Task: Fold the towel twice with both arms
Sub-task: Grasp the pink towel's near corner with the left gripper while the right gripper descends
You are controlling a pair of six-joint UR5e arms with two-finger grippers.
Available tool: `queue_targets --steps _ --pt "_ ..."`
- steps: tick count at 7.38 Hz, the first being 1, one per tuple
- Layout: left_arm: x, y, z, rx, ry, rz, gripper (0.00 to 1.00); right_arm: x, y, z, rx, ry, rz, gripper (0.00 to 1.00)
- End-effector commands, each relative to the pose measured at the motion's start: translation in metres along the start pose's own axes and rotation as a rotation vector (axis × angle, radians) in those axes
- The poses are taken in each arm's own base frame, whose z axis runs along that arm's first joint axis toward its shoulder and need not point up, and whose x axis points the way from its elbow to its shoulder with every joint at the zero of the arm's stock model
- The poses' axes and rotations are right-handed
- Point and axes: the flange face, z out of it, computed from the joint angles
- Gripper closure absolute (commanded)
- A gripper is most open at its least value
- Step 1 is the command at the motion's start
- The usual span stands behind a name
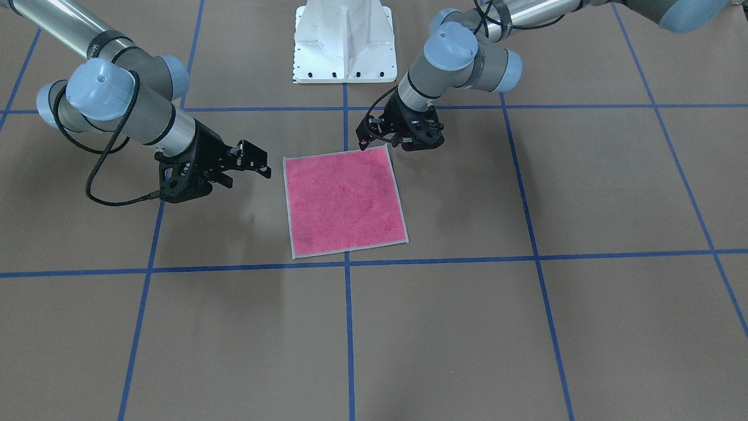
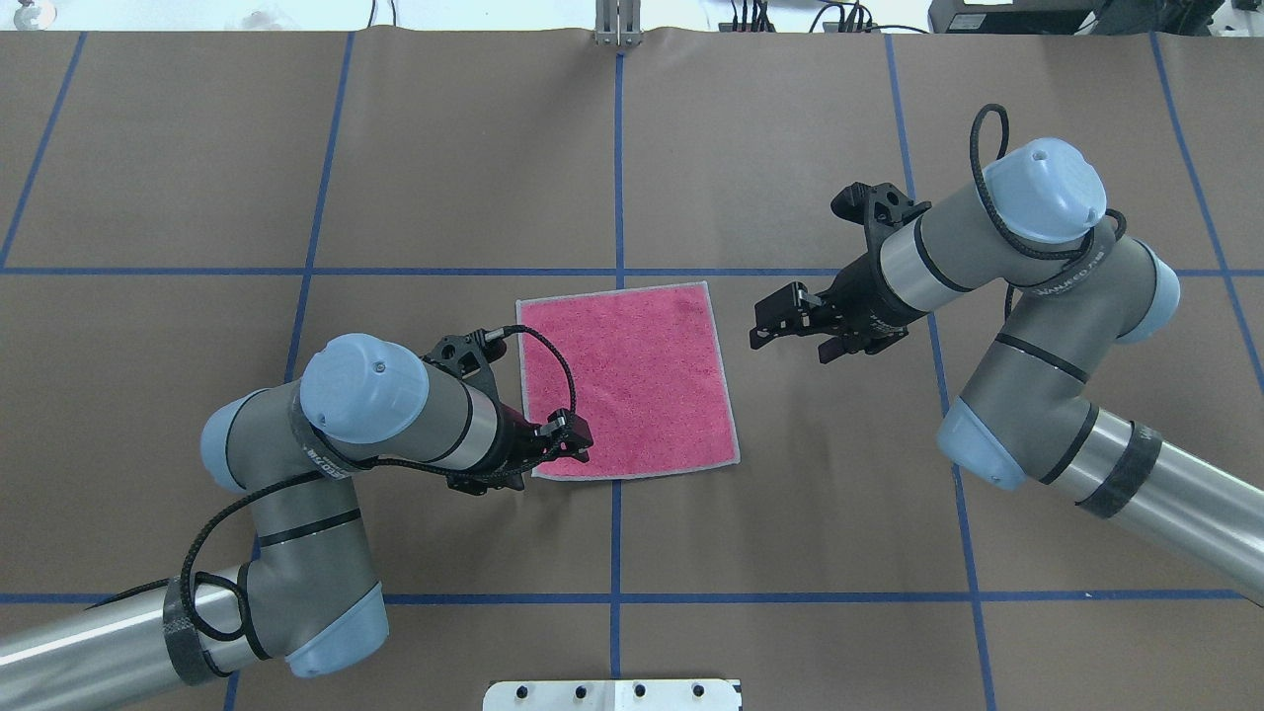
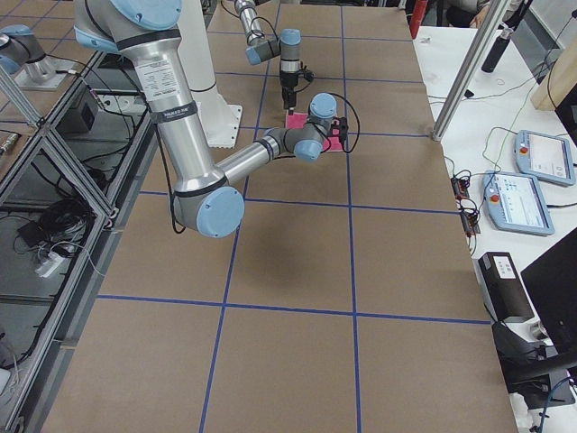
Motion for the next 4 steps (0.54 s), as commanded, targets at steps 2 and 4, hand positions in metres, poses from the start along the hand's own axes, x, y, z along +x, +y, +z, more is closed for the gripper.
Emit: queue_targets --steps 2,4 --pt "-0.0021 -0.0001 0.0053 0.005 -0.008 -0.001 0.27 -0.0015 0.0024 0.0021 -0.006 -0.001 -0.004 0.0" --pt "-0.003 -0.001 0.0056 0.011 -0.009 -0.002 0.43 -0.0027 0.0057 0.0056 -0.015 -0.001 -0.007 0.0"
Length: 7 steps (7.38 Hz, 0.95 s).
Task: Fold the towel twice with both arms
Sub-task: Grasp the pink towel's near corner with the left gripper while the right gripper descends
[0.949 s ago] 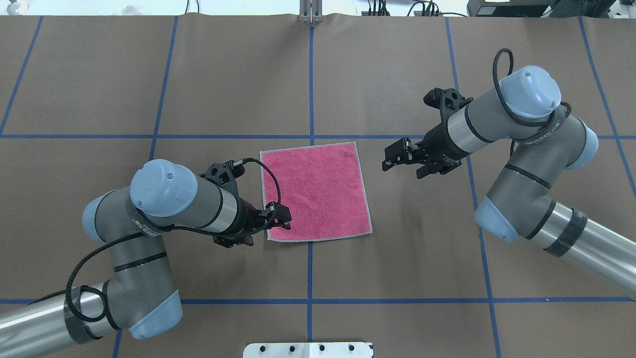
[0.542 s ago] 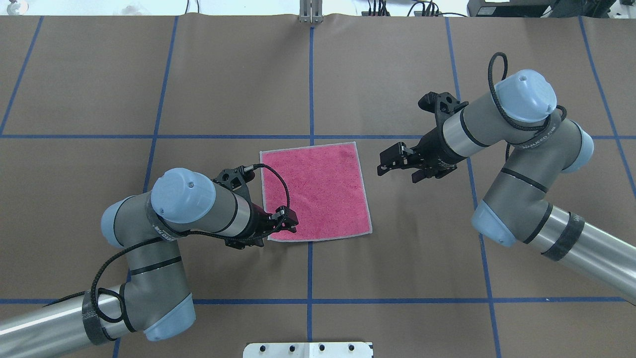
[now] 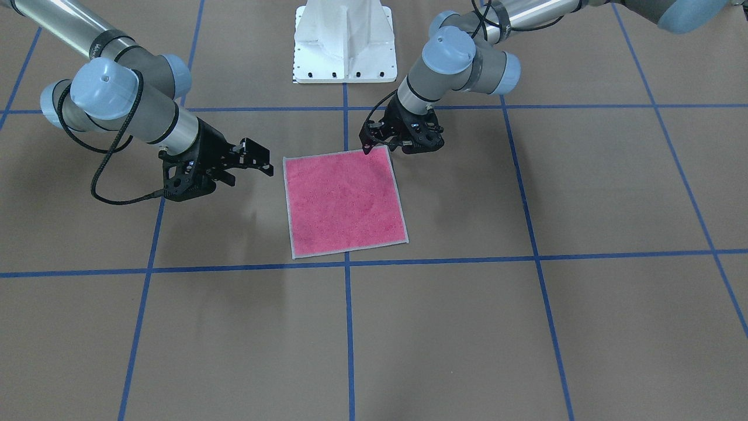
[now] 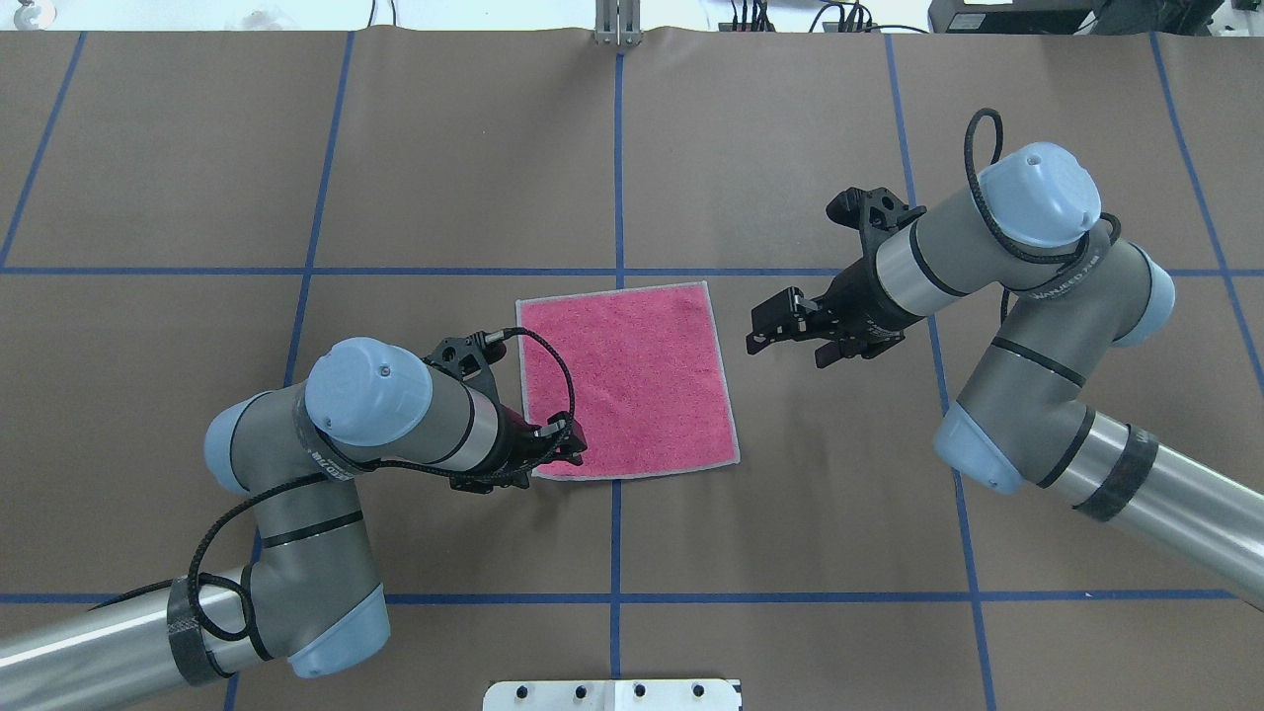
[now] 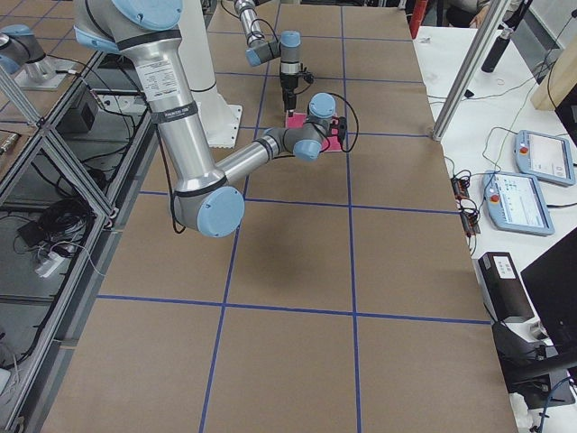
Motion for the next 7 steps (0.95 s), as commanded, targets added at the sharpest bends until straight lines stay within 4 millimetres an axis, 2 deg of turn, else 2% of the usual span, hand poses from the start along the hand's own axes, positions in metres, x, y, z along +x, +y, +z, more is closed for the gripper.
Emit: queue_targets --steps 1,3,4,7 --pt "-0.001 0.0 0.001 0.003 -0.002 -0.001 0.55 -0.001 0.004 0.004 -0.009 0.0 -0.008 0.0" --pt "0.001 0.0 0.0 0.002 0.001 -0.001 0.74 -0.002 0.008 0.012 -0.022 0.005 -0.016 0.0" --pt "0.0 -0.001 -0.001 0.005 0.0 -0.001 0.99 -0.002 0.011 0.016 -0.027 0.008 -0.017 0.0" --pt "0.001 -0.001 -0.002 0.005 0.002 -0.001 1.0 -0.008 0.025 0.028 -0.055 0.007 -0.003 0.0"
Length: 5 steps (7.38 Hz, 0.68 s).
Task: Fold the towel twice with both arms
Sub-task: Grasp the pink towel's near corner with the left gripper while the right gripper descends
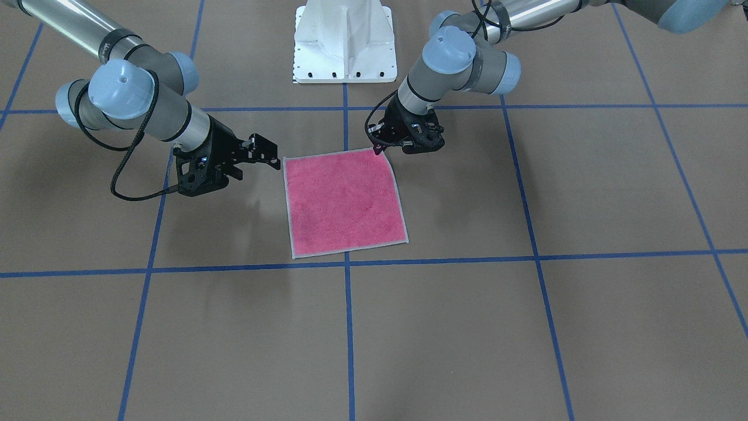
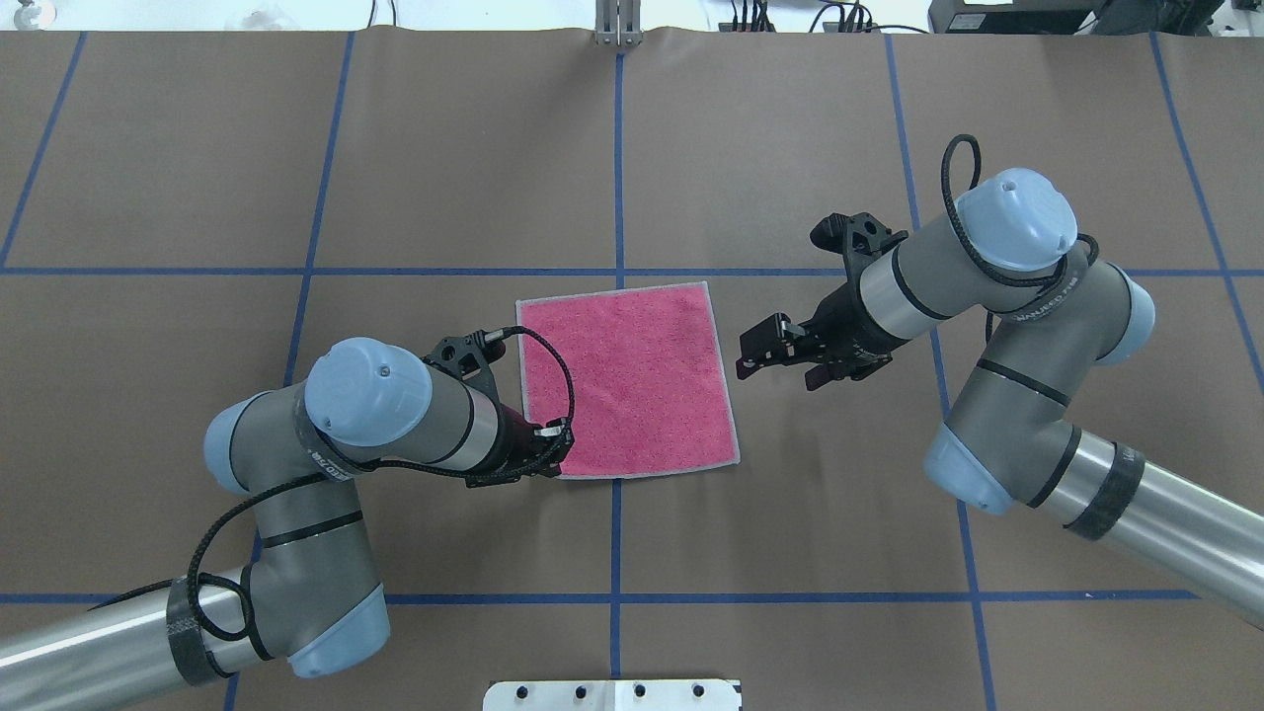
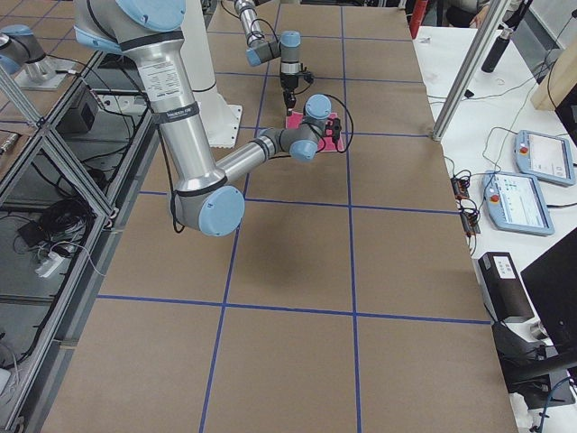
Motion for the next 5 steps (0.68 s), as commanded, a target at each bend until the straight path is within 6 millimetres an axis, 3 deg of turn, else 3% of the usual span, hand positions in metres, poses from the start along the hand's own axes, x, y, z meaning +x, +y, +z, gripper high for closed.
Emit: queue_targets --steps 1,4,5 --pt "0.002 0.0 -0.004 0.002 0.008 0.0 1.0 -0.005 0.015 0.017 -0.023 0.006 0.035 0.0" --pt "0.002 -0.001 -0.005 0.002 0.008 -0.002 1.0 -0.014 0.05 0.069 0.005 0.055 0.017 0.01" --pt "0.002 -0.002 -0.005 0.003 0.009 -0.003 1.0 -0.016 0.054 0.072 0.004 0.057 0.015 0.02"
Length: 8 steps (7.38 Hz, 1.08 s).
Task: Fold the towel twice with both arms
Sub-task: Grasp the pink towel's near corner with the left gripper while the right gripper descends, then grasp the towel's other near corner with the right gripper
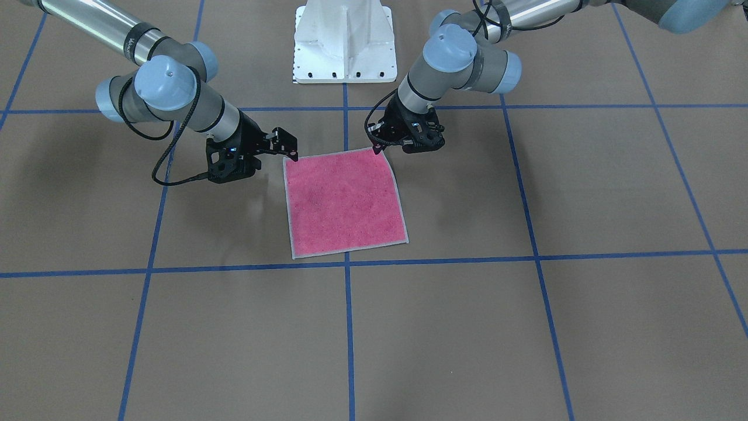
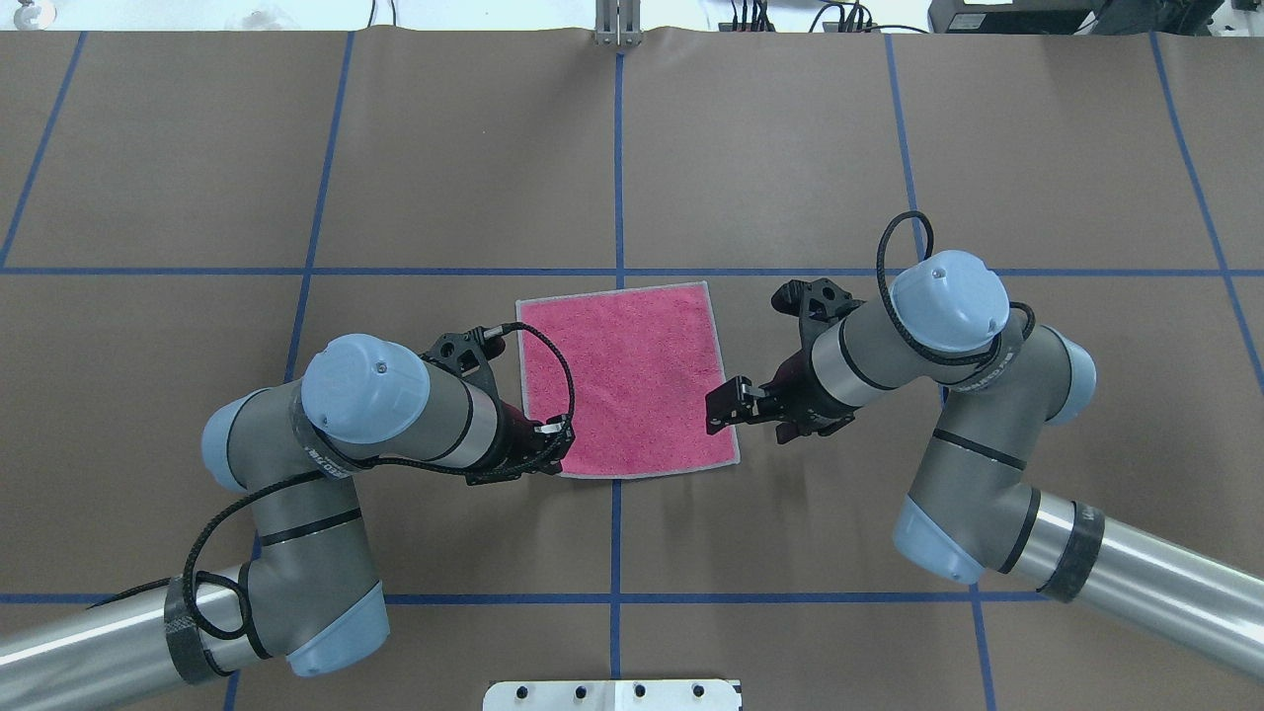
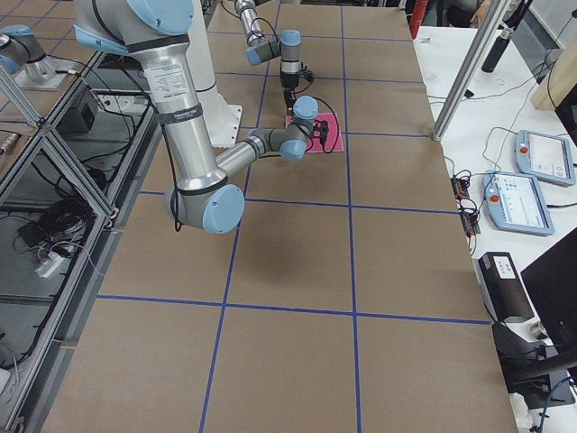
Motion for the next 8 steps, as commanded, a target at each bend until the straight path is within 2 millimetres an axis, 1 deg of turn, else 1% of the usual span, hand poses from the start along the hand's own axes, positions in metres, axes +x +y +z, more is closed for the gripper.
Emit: queue_targets --steps 1,2,4,6,7,8 --pt "-0.0001 -0.0019 -0.0009 0.003 0.001 -0.001 1.0 -0.0018 0.0097 0.012 0.002 0.013 0.001 0.06" --pt "-0.0001 -0.0019 -0.001 0.003 0.001 -0.001 1.0 -0.0028 0.0096 0.0118 0.002 0.012 0.004 0.08" --pt "0.0003 -0.0014 -0.0016 0.001 0.002 -0.001 1.0 -0.0042 0.0097 0.0112 0.002 0.011 0.003 0.23" --pt "0.0003 -0.0016 -0.0016 0.002 0.002 -0.001 1.0 -0.0075 0.0097 0.0119 0.001 0.009 0.001 0.33" --pt "0.0003 -0.0014 -0.0016 0.001 0.002 -0.001 1.0 -0.0096 0.0097 0.0116 0.0 0.007 0.0 0.34" --pt "0.0007 -0.0011 -0.0022 0.001 0.003 0.0 1.0 -0.0113 0.0126 0.0154 -0.006 0.009 -0.002 0.34"
